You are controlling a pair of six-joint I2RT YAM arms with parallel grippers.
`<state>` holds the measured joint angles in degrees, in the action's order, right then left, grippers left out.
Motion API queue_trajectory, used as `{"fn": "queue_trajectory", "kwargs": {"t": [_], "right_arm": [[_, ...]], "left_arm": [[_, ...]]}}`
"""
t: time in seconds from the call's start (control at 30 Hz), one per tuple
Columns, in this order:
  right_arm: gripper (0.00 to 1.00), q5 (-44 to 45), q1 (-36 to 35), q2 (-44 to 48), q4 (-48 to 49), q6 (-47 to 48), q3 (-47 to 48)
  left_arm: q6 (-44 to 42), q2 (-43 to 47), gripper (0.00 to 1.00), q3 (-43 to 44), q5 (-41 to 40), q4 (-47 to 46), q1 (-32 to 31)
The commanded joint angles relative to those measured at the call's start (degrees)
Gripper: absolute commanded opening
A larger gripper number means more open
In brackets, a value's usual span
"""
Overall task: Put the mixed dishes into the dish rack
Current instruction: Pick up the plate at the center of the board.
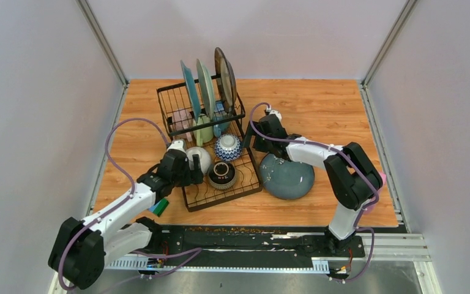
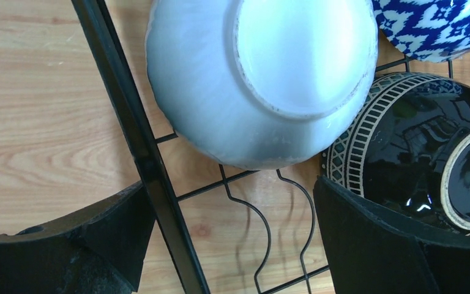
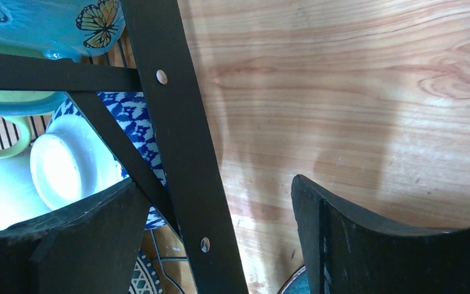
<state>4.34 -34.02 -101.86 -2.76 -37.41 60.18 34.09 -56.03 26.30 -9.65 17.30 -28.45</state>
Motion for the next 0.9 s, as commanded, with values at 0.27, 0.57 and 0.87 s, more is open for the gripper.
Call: {"fn": "queue_trajectory", "kwargs": {"t": [0.27,0.57,0.87], "right_arm": [[0.82,-1.6,10.9,6.5,-1.4,2.3,-2.6],[0.86,-7.5,13.1,20.2,-5.5,5.1,-6.5],[0.86,-1.2,20.8,35.7,-11.3,-6.1,-20.0]], "left_arm": [[-4.4,-9.6,1.00,9.1,6.8,-13.9,0.1],[-4.4,-6.1,1.00,8.7,6.6,-8.4,0.1],[-2.6,4.2,1.00,3.5,8.4,-2.8,0.1]]}}
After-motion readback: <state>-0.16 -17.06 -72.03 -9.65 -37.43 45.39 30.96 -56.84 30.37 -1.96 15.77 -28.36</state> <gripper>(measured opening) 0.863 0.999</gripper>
